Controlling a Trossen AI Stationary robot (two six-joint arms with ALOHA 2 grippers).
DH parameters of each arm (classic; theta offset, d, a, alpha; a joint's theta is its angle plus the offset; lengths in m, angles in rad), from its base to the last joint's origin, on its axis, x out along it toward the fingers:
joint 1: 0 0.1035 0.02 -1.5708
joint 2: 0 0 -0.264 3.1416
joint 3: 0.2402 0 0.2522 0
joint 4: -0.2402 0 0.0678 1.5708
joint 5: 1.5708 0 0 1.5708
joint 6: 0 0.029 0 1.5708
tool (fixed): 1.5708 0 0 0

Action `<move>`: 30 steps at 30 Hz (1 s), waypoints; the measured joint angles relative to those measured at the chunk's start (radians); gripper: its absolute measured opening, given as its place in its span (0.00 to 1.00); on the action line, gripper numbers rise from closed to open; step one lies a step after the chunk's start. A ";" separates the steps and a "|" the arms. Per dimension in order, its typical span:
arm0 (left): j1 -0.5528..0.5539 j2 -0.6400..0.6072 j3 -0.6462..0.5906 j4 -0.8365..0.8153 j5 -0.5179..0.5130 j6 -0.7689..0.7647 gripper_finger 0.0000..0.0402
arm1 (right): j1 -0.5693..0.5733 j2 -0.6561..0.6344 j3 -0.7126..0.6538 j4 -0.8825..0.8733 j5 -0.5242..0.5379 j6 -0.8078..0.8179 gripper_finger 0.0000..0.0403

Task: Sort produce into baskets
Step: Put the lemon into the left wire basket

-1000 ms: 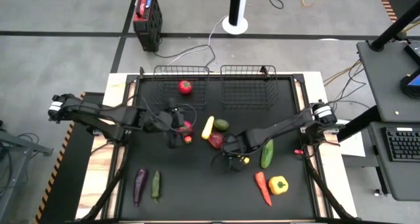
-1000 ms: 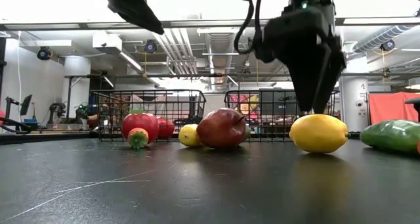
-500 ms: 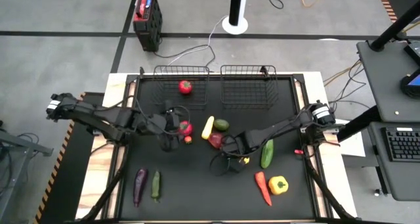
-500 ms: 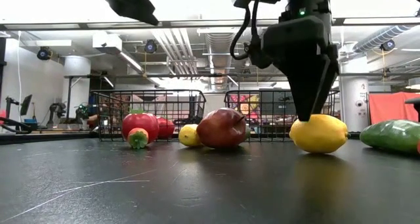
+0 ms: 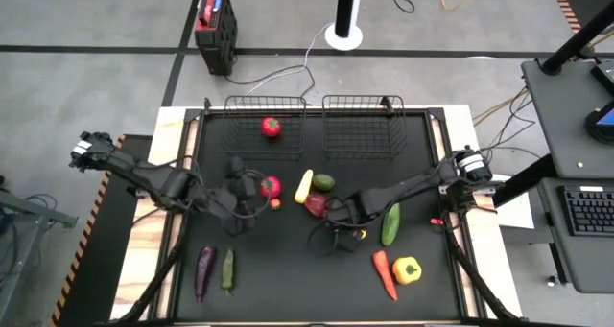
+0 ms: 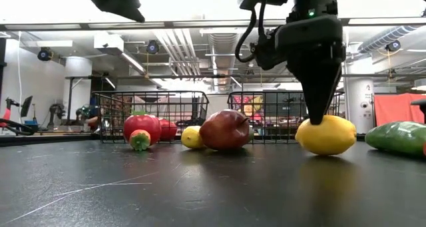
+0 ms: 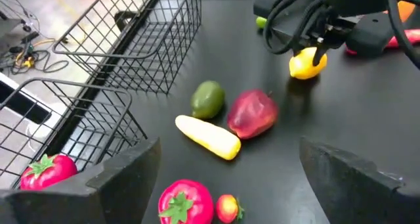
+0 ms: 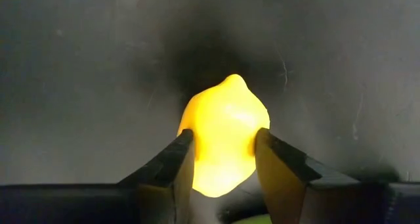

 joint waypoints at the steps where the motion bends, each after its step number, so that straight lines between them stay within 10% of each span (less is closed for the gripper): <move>1: -0.005 0.000 0.000 0.000 -0.004 -0.002 0.85 | 0.000 -0.009 0.000 0.001 0.000 0.000 0.33; 17: -0.012 -0.001 0.000 -0.037 -0.026 -0.009 0.85 | -0.079 -0.275 0.001 0.465 0.228 -0.294 0.33; 30: -0.049 -0.071 0.088 -0.462 -0.012 -0.307 0.85 | -0.368 -0.170 0.003 1.099 0.248 -0.752 0.33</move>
